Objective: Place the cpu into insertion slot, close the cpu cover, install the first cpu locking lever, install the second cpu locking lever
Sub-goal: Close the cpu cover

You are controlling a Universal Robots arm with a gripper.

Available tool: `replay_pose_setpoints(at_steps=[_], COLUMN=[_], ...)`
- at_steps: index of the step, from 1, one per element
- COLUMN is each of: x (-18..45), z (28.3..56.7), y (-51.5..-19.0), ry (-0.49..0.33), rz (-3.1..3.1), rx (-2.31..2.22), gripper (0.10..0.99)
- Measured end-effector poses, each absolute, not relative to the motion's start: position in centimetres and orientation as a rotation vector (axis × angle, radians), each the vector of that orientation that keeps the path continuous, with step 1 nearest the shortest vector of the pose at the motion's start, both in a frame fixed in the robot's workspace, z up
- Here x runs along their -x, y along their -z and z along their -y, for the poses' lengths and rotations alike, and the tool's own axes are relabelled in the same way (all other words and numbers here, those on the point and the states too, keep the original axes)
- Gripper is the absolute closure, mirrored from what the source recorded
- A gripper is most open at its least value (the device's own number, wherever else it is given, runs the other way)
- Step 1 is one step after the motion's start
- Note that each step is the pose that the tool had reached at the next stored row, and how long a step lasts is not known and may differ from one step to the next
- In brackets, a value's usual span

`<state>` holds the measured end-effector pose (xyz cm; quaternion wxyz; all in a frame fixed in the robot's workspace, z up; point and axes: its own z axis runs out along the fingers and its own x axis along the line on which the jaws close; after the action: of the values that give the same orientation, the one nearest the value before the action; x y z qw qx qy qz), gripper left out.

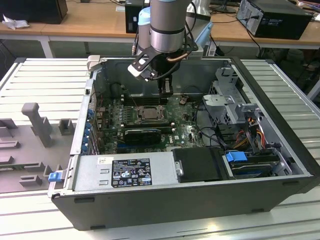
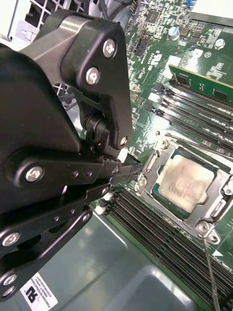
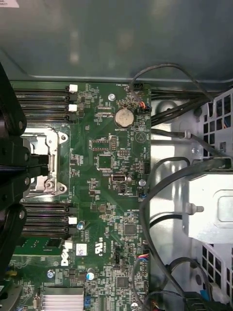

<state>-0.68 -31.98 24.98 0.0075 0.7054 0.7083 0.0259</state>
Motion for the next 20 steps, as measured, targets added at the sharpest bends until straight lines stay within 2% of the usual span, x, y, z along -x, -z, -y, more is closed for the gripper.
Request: replay_pose_setpoints(at_steps=[20], x=[5.7], z=[32.0], y=[-21.1], ry=[-0.098], rz=[-2.223], rx=[-2.189], gripper=[0.980])
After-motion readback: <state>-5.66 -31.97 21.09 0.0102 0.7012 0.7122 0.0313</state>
